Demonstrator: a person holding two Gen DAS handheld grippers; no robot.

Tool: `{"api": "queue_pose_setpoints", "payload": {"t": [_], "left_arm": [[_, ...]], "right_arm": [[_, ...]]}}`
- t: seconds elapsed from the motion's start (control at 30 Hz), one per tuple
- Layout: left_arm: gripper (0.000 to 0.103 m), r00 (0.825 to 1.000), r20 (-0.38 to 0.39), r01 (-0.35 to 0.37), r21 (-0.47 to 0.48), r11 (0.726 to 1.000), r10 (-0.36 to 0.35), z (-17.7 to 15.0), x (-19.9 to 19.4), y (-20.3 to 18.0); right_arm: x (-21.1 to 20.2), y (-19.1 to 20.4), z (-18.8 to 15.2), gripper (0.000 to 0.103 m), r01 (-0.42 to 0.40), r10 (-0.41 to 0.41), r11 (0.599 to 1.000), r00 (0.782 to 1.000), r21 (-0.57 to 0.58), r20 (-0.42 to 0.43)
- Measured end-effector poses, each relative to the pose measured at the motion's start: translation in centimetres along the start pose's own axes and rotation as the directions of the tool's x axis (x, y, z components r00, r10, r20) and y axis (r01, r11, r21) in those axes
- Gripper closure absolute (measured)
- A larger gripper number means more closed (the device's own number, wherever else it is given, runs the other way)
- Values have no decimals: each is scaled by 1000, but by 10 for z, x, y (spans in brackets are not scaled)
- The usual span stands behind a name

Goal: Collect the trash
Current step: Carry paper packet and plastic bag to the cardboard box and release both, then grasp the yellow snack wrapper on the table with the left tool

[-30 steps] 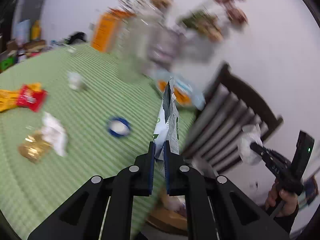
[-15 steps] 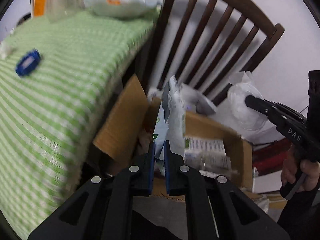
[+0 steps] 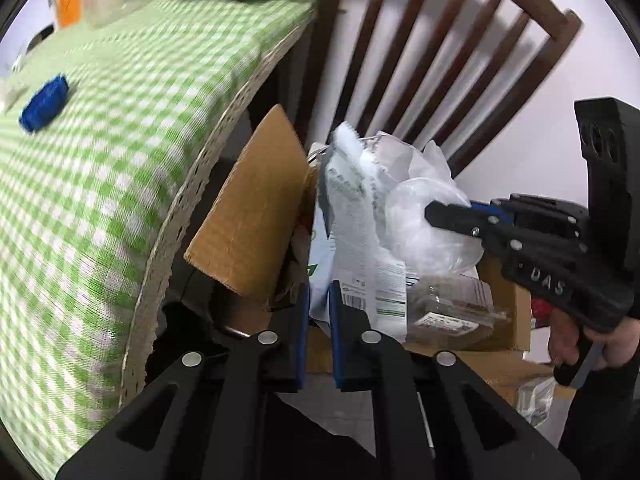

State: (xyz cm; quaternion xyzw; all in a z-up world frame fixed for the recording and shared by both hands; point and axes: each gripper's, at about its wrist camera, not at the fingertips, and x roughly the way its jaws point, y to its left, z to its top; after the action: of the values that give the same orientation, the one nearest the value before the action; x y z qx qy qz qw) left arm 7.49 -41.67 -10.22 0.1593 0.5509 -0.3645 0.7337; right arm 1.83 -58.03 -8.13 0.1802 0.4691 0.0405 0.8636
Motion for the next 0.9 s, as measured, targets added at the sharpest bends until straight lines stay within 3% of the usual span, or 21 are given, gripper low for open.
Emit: {"api": "queue_pose_setpoints", "payload": {"t": [0.03, 0.07, 0.1, 0.17, 0.43, 0.5, 0.53, 0.57, 0.9], "left_arm": [[94, 1000, -2, 9, -12, 1000, -9, 1, 2, 2], [86, 1000, -6, 11, -9, 1000, -11, 2, 3, 2], [72, 1000, -8, 6, -5, 1000, -7, 3, 4, 3], [66, 1000, 11, -3, -4, 1000, 3, 7, 7, 0], [66, 998, 60, 5, -32, 999, -3, 13, -9, 16], [66, 997, 75, 1, -33, 999, 1, 14, -15, 19], [66, 997, 83, -3, -36, 999, 6, 14, -18, 21], [66, 996, 89, -4, -38, 999, 8, 14, -21, 20], [59, 980, 200, -2, -79, 997, 18, 30, -59, 39]], "right_arm": [[4, 1, 1, 97, -1, 1, 1000, 1000, 2, -9], [8, 1, 2, 93, 1, -1, 1000, 1000, 3, -19], [10, 0, 2, 91, 2, -2, 1000, 1000, 3, -27], [13, 1, 2, 90, 3, -3, 1000, 999, 0, -37], [50, 6, -1, 90, 60, -66, 997, 984, -41, -168], [51, 2, 0, 72, 53, -55, 998, 984, -13, -168], [49, 2, 1, 56, 57, -58, 998, 986, -12, -156], [46, 3, 2, 54, 58, -60, 998, 988, -13, -142], [17, 13, 18, 54, 114, -115, 993, 991, -26, -64]]}}
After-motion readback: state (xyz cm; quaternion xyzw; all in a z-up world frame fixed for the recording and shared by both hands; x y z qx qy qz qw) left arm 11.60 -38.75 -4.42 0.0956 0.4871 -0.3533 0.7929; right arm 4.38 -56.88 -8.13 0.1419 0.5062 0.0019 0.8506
